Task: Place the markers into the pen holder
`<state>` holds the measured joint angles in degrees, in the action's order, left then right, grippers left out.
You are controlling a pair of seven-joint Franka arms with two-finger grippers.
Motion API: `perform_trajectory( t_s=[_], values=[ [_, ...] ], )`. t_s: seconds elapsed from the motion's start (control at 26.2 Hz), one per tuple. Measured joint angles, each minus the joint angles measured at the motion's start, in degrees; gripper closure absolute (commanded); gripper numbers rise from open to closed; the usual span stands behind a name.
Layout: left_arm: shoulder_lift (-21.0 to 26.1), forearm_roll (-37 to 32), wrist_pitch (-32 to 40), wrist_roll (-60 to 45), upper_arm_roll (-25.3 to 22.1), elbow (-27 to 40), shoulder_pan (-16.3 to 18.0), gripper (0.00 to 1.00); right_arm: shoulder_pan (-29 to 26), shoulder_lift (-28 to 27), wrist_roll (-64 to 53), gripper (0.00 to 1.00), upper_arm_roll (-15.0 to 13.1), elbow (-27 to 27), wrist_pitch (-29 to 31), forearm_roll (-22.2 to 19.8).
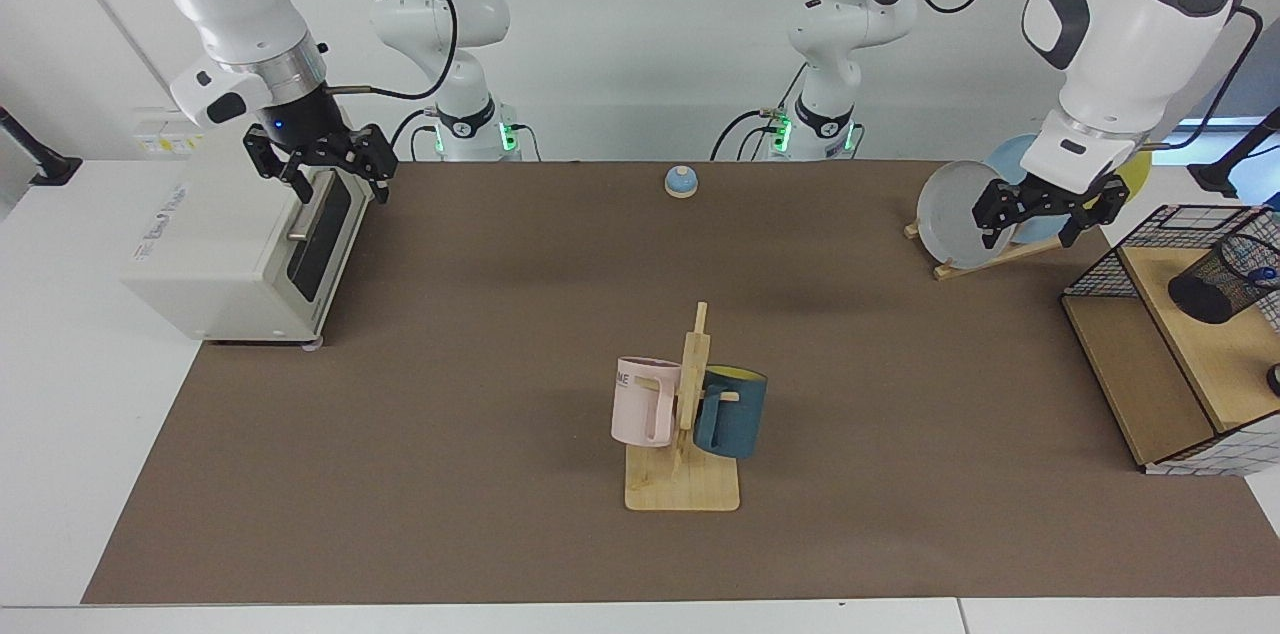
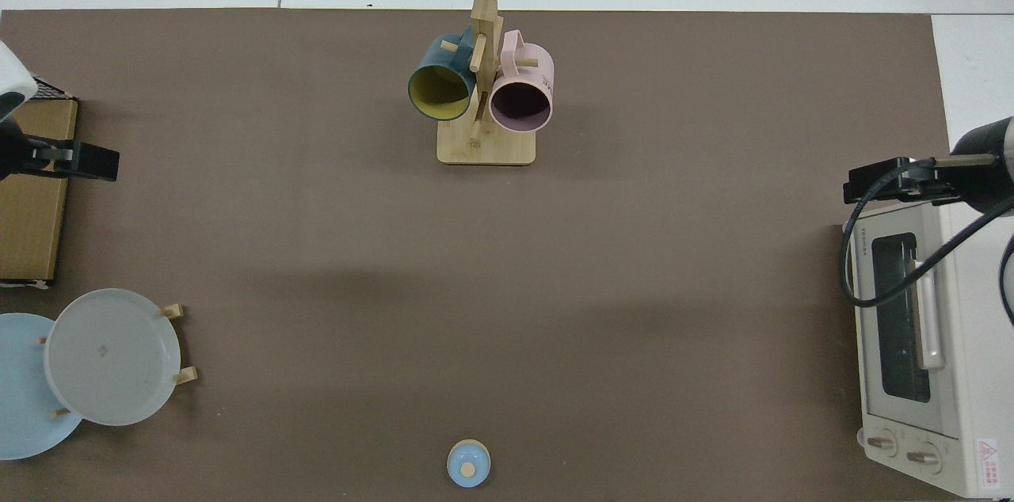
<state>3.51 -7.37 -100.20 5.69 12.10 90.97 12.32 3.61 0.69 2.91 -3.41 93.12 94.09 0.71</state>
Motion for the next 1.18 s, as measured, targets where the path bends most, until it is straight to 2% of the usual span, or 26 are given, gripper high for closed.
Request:
perform_trajectory(
  t_s=[0.15,0.31,0.46,0.61,0.95,1.18],
  values=[
    [-2.12,1.14,1.49,-0.18,0.18,-0.35,-0.29,0.00,0.00,0.00,0.00,0.00,0.00,0.00,0.00,0.00],
    [-3.24,1.31,3.95,-1.99,-0.13,-0.36,-3.19,0.00,0.00,0.00,0.00,0.00,0.00,0.00,0.00,0.00],
    [-3.71,1.53,6.14,-8.89,-0.06,-0.46,-5.24,0.00,0.00,0.00,0.00,0.00,0.00,0.00,0.00,0.00],
    [-3.82,3.61,7.67,-14.13,-0.07,-1.87,-5.82,0.00,0.00,0.00,0.00,0.00,0.00,0.00,0.00,0.00],
    [-3.78,4.99,7.82,-5.88,-4.52,-1.74,-6.33,0.00,0.00,0.00,0.00,0.00,0.00,0.01,0.00,0.00],
    [-3.69,5.06,7.56,-4.47,-8.45,-1.70,-10.27,0.00,0.00,0.00,0.00,0.00,0.00,0.01,0.00,0.00]
  ],
)
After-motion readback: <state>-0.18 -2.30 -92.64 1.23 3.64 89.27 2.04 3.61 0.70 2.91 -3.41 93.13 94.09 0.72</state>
